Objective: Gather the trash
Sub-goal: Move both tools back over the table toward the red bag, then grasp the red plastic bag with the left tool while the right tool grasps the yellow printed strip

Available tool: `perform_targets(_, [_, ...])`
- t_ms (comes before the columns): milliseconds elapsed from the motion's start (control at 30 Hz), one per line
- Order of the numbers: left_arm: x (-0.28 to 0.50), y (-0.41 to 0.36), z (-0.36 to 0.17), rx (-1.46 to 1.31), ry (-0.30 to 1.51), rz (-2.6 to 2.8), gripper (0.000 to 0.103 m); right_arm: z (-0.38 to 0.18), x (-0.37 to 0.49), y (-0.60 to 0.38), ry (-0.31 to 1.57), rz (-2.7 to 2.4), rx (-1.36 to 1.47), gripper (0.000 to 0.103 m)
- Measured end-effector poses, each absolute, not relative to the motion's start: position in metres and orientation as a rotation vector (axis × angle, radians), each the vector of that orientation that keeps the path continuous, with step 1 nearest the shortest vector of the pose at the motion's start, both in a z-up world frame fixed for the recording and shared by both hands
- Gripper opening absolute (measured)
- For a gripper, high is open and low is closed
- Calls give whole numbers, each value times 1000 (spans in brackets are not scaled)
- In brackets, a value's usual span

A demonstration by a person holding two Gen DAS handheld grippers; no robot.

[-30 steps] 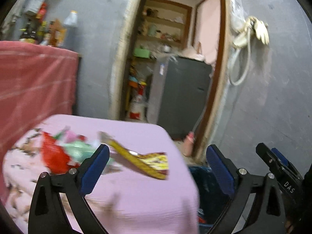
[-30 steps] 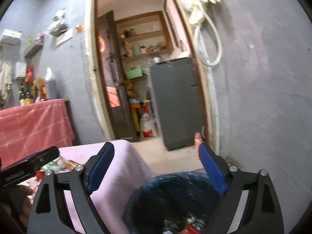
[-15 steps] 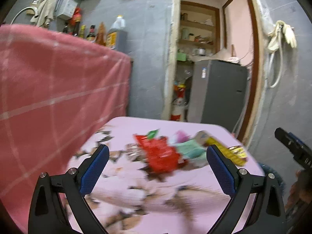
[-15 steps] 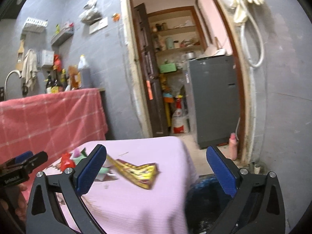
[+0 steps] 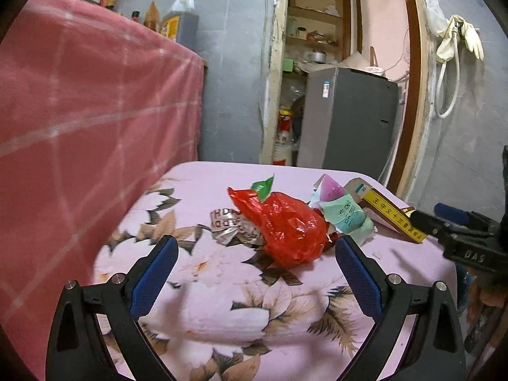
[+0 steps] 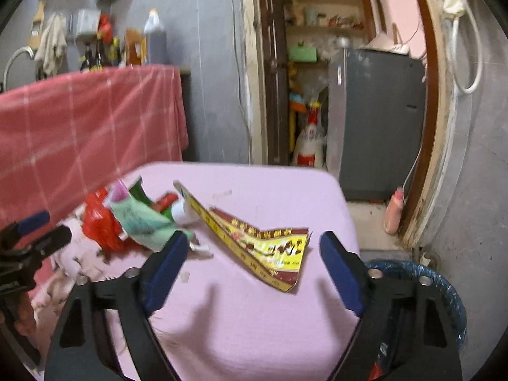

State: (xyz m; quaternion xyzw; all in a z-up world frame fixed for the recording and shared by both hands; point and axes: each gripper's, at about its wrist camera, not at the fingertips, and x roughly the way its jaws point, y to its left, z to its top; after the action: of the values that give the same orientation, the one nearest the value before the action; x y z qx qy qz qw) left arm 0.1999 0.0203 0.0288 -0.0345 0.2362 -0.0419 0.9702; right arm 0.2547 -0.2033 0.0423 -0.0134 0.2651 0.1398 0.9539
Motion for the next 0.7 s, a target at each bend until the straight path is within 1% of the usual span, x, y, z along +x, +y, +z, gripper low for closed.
perform_targets(33, [204, 21, 27, -83, 484, -99, 93, 40, 257, -202, 547, 287, -36, 80])
perform_targets(100, [209, 21, 25, -97, 490, -118, 84, 38, 261, -198, 562, 290, -55, 79])
perform_targets(167, [214, 20, 23, -111, 500, -140, 79, 36, 264, -196, 568, 293, -69, 79])
perform_targets(233, [218, 19, 21, -121, 506, -151, 72, 34, 268, -192, 580, 291, -84, 76])
perform_targets(300, [223, 19, 19, -135, 520, -165, 62, 31, 273, -189, 603, 284, -102, 64])
perform_targets(333, [225, 19, 18, -144, 528, -175, 60, 29, 274, -188, 607, 279, -107, 63])
perform_targets(367, [227, 19, 18, -151, 533, -180, 56, 28, 275, -187, 609, 273, -110, 62])
perform_targets(400, [229, 19, 17, -160, 539, -190, 52, 27, 277, -187, 612, 270, -110, 58])
perform_targets(467, [230, 18, 19, -173, 543, -201, 47, 27, 278, -185, 618, 271, -120, 52])
perform_targets(600, [228, 14, 22, -181, 549, -226, 30, 25, 278, -179, 628, 284, -136, 51])
perform_targets(633, [227, 12, 22, -175, 547, -223, 30, 25, 279, -178, 629, 283, -142, 50])
perform_targets(667, [226, 10, 22, -169, 546, -220, 27, 24, 279, -177, 630, 280, -151, 46])
perform_targets(700, [225, 10, 23, -164, 548, -213, 25, 23, 280, -175, 633, 277, -157, 37])
